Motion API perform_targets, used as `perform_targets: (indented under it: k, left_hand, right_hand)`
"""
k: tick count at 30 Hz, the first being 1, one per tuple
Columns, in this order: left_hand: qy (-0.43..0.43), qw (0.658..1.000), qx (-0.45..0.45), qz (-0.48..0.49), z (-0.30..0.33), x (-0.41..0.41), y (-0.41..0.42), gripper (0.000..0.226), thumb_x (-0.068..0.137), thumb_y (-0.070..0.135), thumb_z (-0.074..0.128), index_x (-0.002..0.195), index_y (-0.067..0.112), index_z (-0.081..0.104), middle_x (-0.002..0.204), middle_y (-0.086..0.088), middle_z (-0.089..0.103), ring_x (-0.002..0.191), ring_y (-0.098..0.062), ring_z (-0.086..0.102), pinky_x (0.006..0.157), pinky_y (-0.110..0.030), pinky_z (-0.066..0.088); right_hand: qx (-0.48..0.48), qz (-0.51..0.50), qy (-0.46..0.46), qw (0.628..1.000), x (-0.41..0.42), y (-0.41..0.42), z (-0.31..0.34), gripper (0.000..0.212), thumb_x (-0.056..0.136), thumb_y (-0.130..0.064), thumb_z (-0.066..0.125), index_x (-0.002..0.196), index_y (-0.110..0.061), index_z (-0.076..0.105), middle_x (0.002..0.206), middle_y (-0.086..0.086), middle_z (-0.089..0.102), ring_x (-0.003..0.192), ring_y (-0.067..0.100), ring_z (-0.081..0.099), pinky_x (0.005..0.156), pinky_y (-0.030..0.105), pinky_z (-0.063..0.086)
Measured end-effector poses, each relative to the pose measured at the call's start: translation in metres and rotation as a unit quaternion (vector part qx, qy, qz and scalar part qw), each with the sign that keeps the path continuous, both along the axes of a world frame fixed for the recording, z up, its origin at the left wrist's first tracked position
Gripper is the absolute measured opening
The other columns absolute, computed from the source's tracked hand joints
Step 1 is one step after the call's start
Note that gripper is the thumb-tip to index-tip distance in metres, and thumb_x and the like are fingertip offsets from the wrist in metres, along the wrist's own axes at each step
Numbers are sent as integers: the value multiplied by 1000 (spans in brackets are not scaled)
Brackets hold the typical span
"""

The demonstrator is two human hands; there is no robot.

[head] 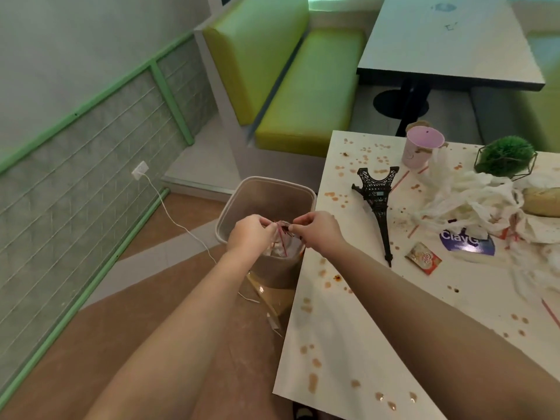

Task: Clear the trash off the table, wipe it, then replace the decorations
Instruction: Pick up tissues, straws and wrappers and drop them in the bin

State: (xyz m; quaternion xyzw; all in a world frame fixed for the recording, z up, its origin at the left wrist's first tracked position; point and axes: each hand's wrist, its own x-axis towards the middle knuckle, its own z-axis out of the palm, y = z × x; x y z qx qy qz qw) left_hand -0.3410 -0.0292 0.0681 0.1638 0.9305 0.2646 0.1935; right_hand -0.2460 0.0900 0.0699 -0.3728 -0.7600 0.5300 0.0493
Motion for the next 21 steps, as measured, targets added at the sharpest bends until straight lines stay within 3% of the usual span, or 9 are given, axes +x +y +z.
perform_targets:
  k: [2,6,9,12,15,19,21]
  left_hand:
    - [9,1000,8,-14,3,6,7,22,94,44,59,106,27,66,102,5,68,93,-17,63,75,-33,53]
    - [17,996,55,-63,11,27,35,21,96,42,54,107,26,64,100,9,67,89,-11,62,73,-31,53]
    - [15,991,57,-116,17,49,69,21,97,44,52,105,28,62,101,12,64,89,-10,58,65,-29,47]
    - [8,985,60,-162,10,72,105,20,94,45,54,102,29,64,102,10,67,94,-13,62,78,-32,51]
    - [-1,979,47,-197,0,95,134,20,94,44,54,102,29,64,96,11,65,86,-12,62,67,-29,48]
    - [-23,974,20,-225,-19,124,166,17,96,41,53,102,29,64,94,11,63,83,-13,62,67,-28,49]
    - [-26,971,4,-236,-29,134,181,16,96,40,53,102,29,64,93,12,62,85,-13,62,70,-29,50]
  right_hand:
    - [0,-16,10,1000,9,7,-2,15,90,-24,70,103,-17,71,94,-1,67,80,14,63,61,24,52]
    - [-8,-84,27,996,35,34,-7,9,91,-23,67,98,-17,70,94,-1,68,77,13,61,69,28,53]
    - [-14,-133,29,991,60,61,-12,7,91,-27,67,89,-20,68,88,0,67,72,13,58,65,28,48]
    - [-7,-180,14,983,87,88,-20,15,92,-30,63,82,-19,66,81,1,68,64,13,55,60,29,46]
    - [10,-204,-29,978,115,113,-33,21,93,-30,60,77,-17,66,80,2,69,64,17,58,64,32,49]
    - [23,-213,-99,972,153,144,-58,11,91,-27,63,94,-19,70,94,2,71,83,19,64,53,26,46]
    - [46,-202,-135,969,168,155,-68,16,90,-29,66,102,-19,71,100,2,70,84,19,64,52,25,43]
